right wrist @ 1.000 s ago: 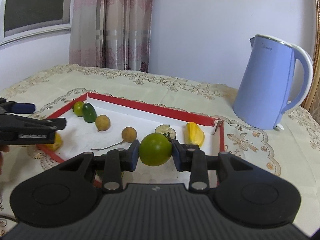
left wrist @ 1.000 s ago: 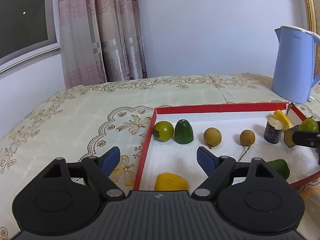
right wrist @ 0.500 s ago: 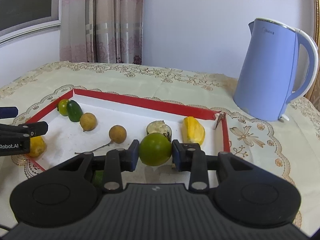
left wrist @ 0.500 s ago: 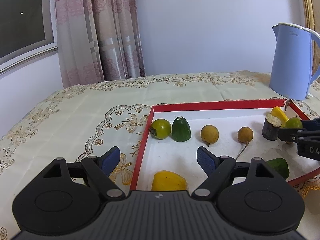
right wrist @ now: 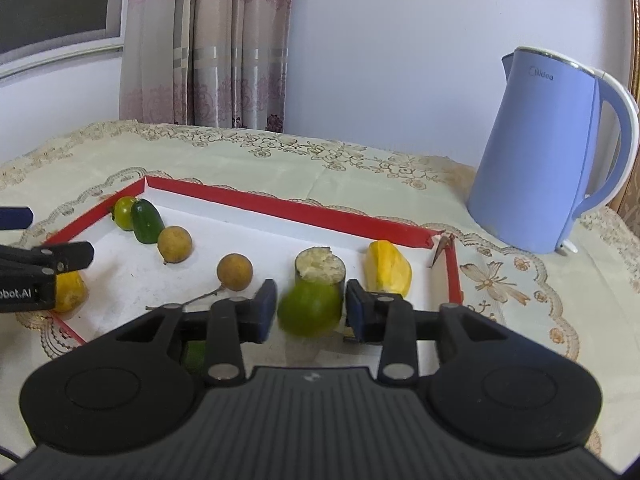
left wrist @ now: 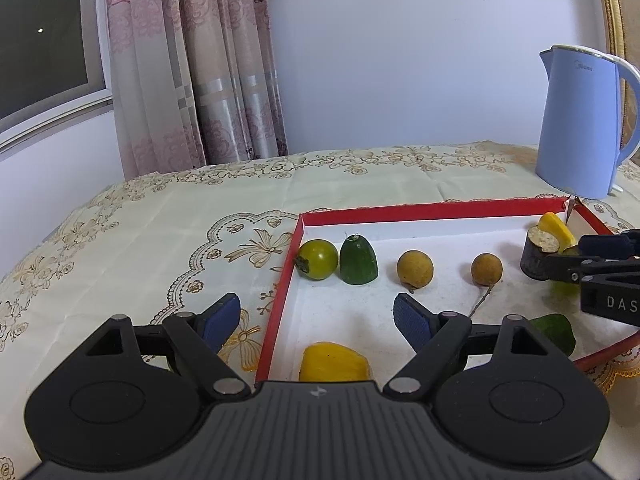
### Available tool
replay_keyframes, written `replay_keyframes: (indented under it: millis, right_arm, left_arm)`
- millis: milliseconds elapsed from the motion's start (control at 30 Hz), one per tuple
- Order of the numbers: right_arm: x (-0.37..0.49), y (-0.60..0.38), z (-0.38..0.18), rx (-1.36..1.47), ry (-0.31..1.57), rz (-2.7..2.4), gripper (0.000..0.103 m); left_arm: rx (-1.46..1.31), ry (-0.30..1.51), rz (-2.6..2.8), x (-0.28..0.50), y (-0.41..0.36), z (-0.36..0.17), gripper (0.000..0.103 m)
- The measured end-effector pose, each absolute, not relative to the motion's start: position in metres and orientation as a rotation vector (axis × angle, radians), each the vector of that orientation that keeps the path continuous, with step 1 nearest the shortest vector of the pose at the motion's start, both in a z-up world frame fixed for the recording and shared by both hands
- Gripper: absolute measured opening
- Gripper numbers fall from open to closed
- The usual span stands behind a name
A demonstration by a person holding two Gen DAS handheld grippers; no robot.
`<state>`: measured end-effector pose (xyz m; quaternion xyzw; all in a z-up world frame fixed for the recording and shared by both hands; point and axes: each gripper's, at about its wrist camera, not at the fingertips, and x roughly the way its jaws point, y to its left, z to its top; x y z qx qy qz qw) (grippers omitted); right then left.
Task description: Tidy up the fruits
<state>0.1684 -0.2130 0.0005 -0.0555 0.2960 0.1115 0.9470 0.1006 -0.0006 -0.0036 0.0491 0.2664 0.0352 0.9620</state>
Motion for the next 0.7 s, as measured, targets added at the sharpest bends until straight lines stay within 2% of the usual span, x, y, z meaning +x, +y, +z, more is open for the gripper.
replay_keyframes:
  millis: [367, 433, 533, 700]
  right_arm:
    - [0.157, -0.216, 0.009, -0.119, 0.584, 0.219, 0.050]
    - [0.147, -0.217, 0.014, -0.130, 0.578, 0.213, 0.056]
    - [0.124, -0.220, 0.019, -0.141, 0.556, 0.219, 0.060]
    - [0.080, -0.222, 0.022, -0.128, 0.537, 0.242, 0.076]
  left_arm:
    - [0.099, 0.542, 0.068, 0.101, -0.001, -0.004, 0.084]
    - [0.095, 0.542, 0.069, 0.101, 0.000, -0.004, 0.084]
    - [0.090, 0.542, 0.070, 0.101, 0.000, -0.004, 0.084]
    - [0.099, 0.542, 0.069, 0.100, -0.002, -0.004, 0.084]
